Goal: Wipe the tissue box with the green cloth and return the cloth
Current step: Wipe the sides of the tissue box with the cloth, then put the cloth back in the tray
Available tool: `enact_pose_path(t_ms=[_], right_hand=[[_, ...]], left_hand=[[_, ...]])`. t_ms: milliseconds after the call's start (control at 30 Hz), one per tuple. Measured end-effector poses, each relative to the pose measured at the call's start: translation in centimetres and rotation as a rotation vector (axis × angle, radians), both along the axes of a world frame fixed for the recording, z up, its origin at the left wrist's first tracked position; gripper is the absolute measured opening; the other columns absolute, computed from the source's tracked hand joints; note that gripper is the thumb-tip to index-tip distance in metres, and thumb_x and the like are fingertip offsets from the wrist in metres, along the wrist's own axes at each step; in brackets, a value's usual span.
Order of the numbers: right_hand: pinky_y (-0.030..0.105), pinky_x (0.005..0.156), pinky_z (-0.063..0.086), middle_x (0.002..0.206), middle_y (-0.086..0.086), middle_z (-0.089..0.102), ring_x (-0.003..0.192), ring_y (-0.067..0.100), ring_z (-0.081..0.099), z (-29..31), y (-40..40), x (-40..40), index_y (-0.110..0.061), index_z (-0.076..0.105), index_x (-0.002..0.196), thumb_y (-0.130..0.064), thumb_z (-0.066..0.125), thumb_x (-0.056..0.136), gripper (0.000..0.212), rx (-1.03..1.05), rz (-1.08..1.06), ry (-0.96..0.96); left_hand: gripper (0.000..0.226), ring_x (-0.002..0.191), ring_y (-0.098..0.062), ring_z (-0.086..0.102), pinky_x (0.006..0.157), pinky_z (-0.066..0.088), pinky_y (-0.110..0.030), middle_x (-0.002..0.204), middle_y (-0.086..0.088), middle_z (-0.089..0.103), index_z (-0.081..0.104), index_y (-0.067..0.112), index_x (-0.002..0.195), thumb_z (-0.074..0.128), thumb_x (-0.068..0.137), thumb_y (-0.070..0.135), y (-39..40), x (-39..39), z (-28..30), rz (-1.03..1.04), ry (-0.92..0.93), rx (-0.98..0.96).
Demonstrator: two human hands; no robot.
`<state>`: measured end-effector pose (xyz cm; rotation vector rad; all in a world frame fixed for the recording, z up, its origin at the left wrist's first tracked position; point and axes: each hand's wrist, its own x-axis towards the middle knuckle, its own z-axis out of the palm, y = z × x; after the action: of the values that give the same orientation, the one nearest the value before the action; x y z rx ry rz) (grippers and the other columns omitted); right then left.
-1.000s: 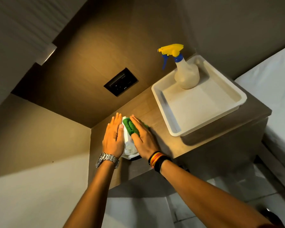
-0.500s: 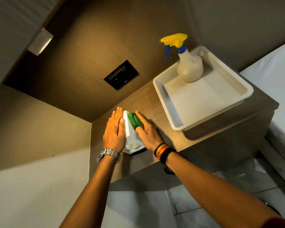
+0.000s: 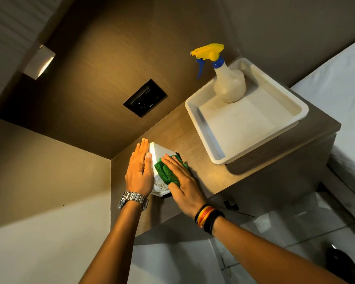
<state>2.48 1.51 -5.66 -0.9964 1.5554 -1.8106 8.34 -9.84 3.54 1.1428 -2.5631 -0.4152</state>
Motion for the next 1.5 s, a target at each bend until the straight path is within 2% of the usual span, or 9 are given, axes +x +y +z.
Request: enact_pose_path(t_ms=[133, 300, 467, 633, 767, 867, 967, 1233, 1500], right_hand=[[0.04, 0.123, 0.027, 0.158, -0.005, 0.04, 0.146, 0.007, 0.033, 0.7, -2.7, -3.0, -0.024, 0.042, 0.149, -0.013, 0.044, 0.085, 0.065, 0.012, 0.01, -0.092], [0.036, 0.123, 0.026, 0.159, -0.004, 0.039, 0.146, 0.008, 0.033, 2.5, -4.2, -5.3, -0.021, 0.043, 0.15, -0.011, 0.043, 0.088, 0.062, -0.007, 0.113, -0.17], [0.002, 0.112, 0.015, 0.156, -0.014, 0.034, 0.135, -0.028, 0.016, 2.3, -1.0, -2.1, -0.021, 0.037, 0.153, -0.003, 0.044, 0.088, 0.068, -0.01, 0.066, -0.091], [0.033, 0.119, 0.034, 0.156, -0.005, 0.043, 0.144, 0.008, 0.037, 1.7, 3.8, 0.1, -0.024, 0.043, 0.15, -0.011, 0.043, 0.088, 0.063, -0.01, 0.154, -0.22], [0.031, 0.104, 0.051, 0.135, -0.004, 0.063, 0.125, 0.014, 0.058, 3.5, 6.4, -2.4, -0.03, 0.06, 0.134, -0.018, 0.046, 0.082, 0.055, 0.012, 0.052, -0.2], [0.035, 0.098, 0.052, 0.134, 0.0, 0.063, 0.118, 0.018, 0.06, 6.2, 7.4, -6.9, -0.031, 0.061, 0.133, -0.02, 0.046, 0.081, 0.055, 0.03, -0.013, -0.089], [0.01, 0.099, 0.044, 0.126, -0.021, 0.065, 0.115, -0.009, 0.057, 9.5, 8.0, -12.9, -0.021, 0.06, 0.134, -0.02, 0.046, 0.084, 0.052, 0.008, -0.097, 0.113], [0.042, 0.112, 0.041, 0.14, 0.01, 0.06, 0.129, 0.03, 0.056, 10.8, 7.0, -22.2, -0.016, 0.051, 0.143, -0.023, 0.053, 0.094, 0.05, 0.447, -0.136, 0.623], [0.059, 0.12, -0.003, 0.169, 0.003, -0.01, 0.155, 0.025, -0.01, 2.2, 4.8, -21.8, -0.025, 0.004, 0.159, -0.063, 0.037, 0.087, 0.087, 1.137, 0.389, 1.032]], left_hand=[[0.056, 0.151, -0.009, 0.026, 0.125, 0.023, -0.043, 0.161, 0.009, 0.034, 0.037, 0.024, 0.154, 0.031, 0.101, 0.04, 0.0, -0.1, -0.1, 0.013, 0.037, -0.014], [0.056, 0.15, -0.012, 0.028, 0.124, 0.023, -0.042, 0.16, 0.009, 0.034, 0.037, 0.025, 0.154, 0.03, 0.101, 0.041, -0.2, -0.1, -0.4, 0.02, 0.04, -0.018], [0.055, 0.151, -0.011, 0.027, 0.125, 0.02, -0.039, 0.161, 0.007, 0.035, 0.038, 0.025, 0.154, 0.029, 0.102, 0.039, -0.8, 0.1, -0.6, -0.008, 0.013, -0.042], [0.06, 0.152, -0.013, 0.024, 0.122, 0.013, -0.03, 0.163, 0.004, 0.032, 0.035, 0.024, 0.156, 0.026, 0.1, 0.043, -0.6, 0.1, -0.3, -0.017, -0.041, -0.057], [0.056, 0.154, -0.017, 0.02, 0.126, 0.01, -0.033, 0.165, 0.001, 0.028, 0.03, 0.02, 0.157, 0.025, 0.105, 0.036, -0.7, -0.1, 0.3, -0.055, -0.111, -0.059], [0.052, 0.155, -0.018, 0.015, 0.126, 0.005, -0.034, 0.167, 0.0, 0.022, 0.024, 0.018, 0.159, 0.027, 0.109, 0.03, -1.1, 0.1, 0.6, -0.084, -0.161, -0.023], [0.053, 0.156, -0.018, 0.01, 0.126, 0.003, -0.035, 0.168, 0.002, 0.018, 0.021, 0.02, 0.16, 0.022, 0.109, 0.035, -1.3, -0.3, 1.1, -0.085, -0.195, 0.019], [0.053, 0.155, -0.029, 0.016, 0.124, 0.01, -0.039, 0.166, -0.009, 0.023, 0.027, 0.009, 0.158, 0.029, 0.108, 0.027, 3.8, -9.7, 0.1, -0.225, -0.162, -0.132], [0.063, 0.157, -0.023, -0.002, 0.125, 0.005, -0.035, 0.17, -0.006, 0.001, 0.005, 0.014, 0.161, 0.03, 0.104, 0.024, 7.9, -14.0, -7.5, -0.166, -0.225, -0.006]])
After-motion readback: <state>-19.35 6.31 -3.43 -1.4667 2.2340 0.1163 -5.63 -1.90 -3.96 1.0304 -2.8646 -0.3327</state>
